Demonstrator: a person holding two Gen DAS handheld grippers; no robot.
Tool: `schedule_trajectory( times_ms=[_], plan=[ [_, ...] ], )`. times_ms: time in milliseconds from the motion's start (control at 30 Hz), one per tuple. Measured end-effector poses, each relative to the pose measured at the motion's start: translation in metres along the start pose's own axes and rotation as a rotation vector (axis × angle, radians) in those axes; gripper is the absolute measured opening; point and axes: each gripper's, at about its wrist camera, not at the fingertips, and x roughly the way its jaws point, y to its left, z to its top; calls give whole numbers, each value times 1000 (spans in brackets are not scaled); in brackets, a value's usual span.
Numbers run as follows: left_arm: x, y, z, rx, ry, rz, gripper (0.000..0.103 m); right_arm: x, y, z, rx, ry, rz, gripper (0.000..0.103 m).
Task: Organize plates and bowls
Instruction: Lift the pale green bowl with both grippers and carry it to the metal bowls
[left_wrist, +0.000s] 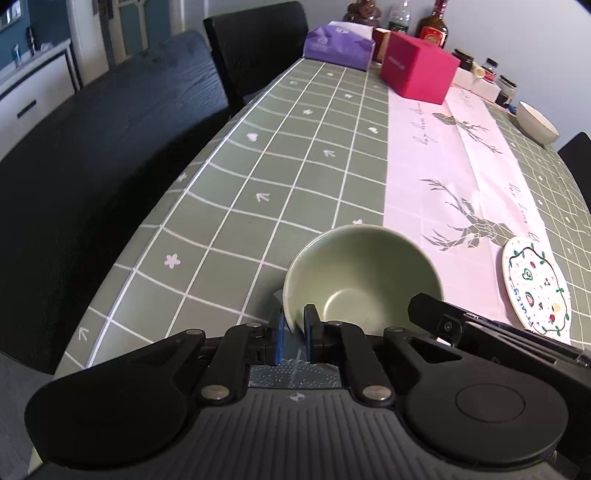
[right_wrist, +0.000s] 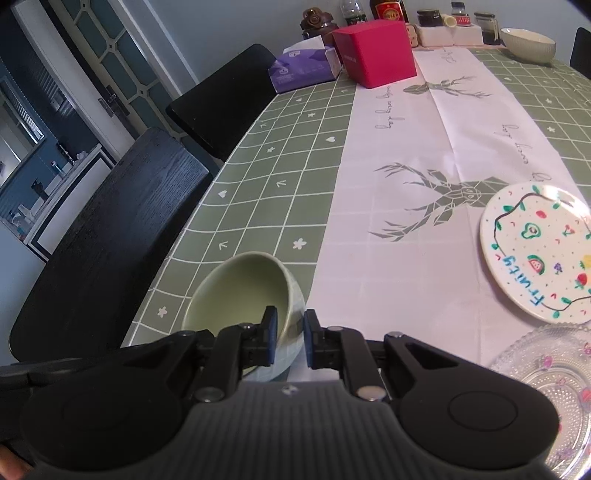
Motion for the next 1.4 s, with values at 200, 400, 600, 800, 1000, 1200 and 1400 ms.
schedule_trajectory(
  times_ms=[200, 400, 600, 800, 1000, 1200, 1400],
  plan=[
    [-12, -6, -1, 11, 39, -26, 12, -18, -4, -4, 24, -21, -1, 13],
    [-32, -14, -16, 66, 77, -34, 14, -44, -2, -14, 24, 6, -12, 13],
    [-63, -23, -30, 121, 76, -45, 14, -80, -8, -26, 37, 1, 15, 14],
    [-99, -38, -53, 193, 46, -35, 16, -120, -2, -40, 10, 5, 2, 14],
    [-130, -41, -75, 238, 46, -72, 17, -163, 0, -58, -3, 4, 9, 15],
    [-154, -44, -95, 273, 28, -81, 17, -192, 6, -78, -25, 16, 2, 16],
    [-173, -37, -115, 269, 31, -88, 16, -210, 5, -94, 0, 45, 43, 16]
  ],
)
